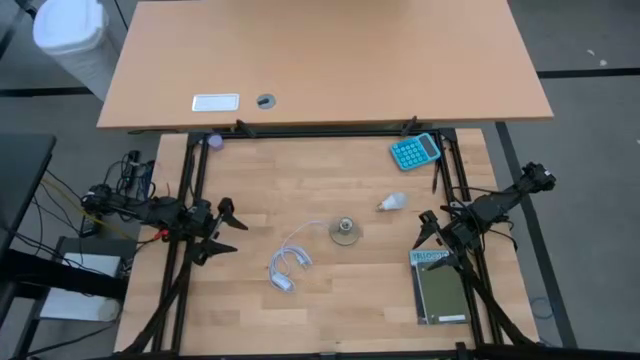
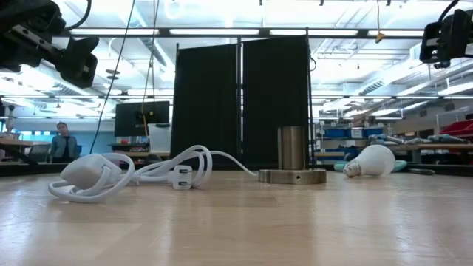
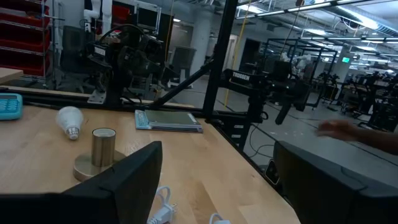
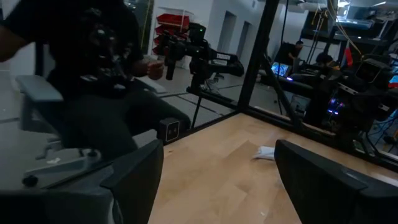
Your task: Screw lightbulb
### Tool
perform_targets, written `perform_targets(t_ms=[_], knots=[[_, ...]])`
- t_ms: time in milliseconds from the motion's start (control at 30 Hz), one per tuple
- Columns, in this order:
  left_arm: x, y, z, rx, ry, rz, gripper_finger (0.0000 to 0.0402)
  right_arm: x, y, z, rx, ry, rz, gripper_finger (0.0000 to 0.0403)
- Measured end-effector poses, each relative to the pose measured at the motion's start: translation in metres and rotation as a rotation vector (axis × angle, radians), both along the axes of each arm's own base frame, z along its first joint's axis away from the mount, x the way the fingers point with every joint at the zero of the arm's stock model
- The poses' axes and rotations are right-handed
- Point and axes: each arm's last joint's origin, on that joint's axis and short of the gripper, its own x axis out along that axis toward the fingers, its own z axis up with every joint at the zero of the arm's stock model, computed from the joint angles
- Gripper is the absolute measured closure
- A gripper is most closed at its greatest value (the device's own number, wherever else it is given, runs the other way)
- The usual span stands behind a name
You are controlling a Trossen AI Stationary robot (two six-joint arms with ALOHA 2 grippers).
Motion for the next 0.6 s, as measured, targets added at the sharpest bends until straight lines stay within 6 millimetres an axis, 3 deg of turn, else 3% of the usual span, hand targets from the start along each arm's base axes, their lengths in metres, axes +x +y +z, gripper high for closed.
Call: perform_targets(t_ms=[600], knots=[[0.0000,0.0000,-0.0001,0.015,-0.004,0.003,0.0088,0.0001,-0.0002,0.0000,0.000,0.000,-0.008,0.0094]])
